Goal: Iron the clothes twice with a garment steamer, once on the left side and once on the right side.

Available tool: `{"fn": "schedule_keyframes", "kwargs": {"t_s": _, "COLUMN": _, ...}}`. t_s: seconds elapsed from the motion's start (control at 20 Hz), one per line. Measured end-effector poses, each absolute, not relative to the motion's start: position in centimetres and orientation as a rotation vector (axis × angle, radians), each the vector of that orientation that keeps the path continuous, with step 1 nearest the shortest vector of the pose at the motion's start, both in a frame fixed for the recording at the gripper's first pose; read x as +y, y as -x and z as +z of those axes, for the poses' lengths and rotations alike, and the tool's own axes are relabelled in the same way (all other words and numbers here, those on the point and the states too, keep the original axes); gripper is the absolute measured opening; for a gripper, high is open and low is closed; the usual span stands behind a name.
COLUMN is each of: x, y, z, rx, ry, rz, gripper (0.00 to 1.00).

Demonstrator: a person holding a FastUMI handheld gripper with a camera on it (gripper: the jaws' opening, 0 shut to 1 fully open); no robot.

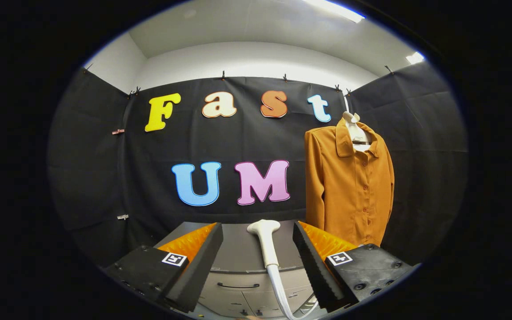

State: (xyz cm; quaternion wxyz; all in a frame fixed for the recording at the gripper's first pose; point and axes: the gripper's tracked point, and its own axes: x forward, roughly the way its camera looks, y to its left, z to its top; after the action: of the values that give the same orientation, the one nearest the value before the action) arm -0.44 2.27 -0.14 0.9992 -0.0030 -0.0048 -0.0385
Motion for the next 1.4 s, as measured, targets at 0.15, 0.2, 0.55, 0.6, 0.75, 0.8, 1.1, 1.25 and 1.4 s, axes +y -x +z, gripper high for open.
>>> {"fn": "schedule_keyframes", "kwargs": {"t_s": 0.15, "x": 2.7, "y": 0.3, "z": -0.2, "rx": -0.012, "ry": 0.012, "rz": -0.095, "gripper": 0.98}}
{"fn": "schedule_keyframes", "kwargs": {"t_s": 0.2, "x": 2.8, "y": 0.2, "z": -0.2, "rx": -0.012, "ry": 0.011, "rz": -0.103, "gripper": 0.98}}
{"fn": "schedule_keyframes", "kwargs": {"t_s": 0.55, "x": 2.9, "y": -2.9, "z": -1.4, "rx": 0.029, "ry": -0.001, "rz": -0.117, "gripper": 0.99}}
{"fn": "schedule_keyframes", "kwargs": {"t_s": 0.6, "x": 2.8, "y": -3.6, "z": -1.7, "rx": 0.039, "ry": -0.003, "rz": -0.109, "gripper": 0.99}}
{"fn": "schedule_keyframes", "kwargs": {"t_s": 0.75, "x": 2.3, "y": -6.6, "z": -2.9, "rx": 0.078, "ry": 0.003, "rz": -0.086, "gripper": 0.99}}
{"fn": "schedule_keyframes", "kwargs": {"t_s": 0.8, "x": 2.1, "y": -7.8, "z": -3.3, "rx": 0.095, "ry": 0.002, "rz": -0.077, "gripper": 0.98}}
{"fn": "schedule_keyframes", "kwargs": {"t_s": 1.1, "x": -0.2, "y": -14.3, "z": -6.7, "rx": 0.201, "ry": 0.021, "rz": -0.060, "gripper": 0.99}}
{"fn": "schedule_keyframes", "kwargs": {"t_s": 1.25, "x": -0.7, "y": -16.8, "z": -9.0, "rx": 0.271, "ry": 0.028, "rz": -0.058, "gripper": 0.99}}
{"fn": "schedule_keyframes", "kwargs": {"t_s": 1.4, "x": -1.0, "y": -18.7, "z": -11.0, "rx": 0.337, "ry": 0.038, "rz": -0.058, "gripper": 0.99}}
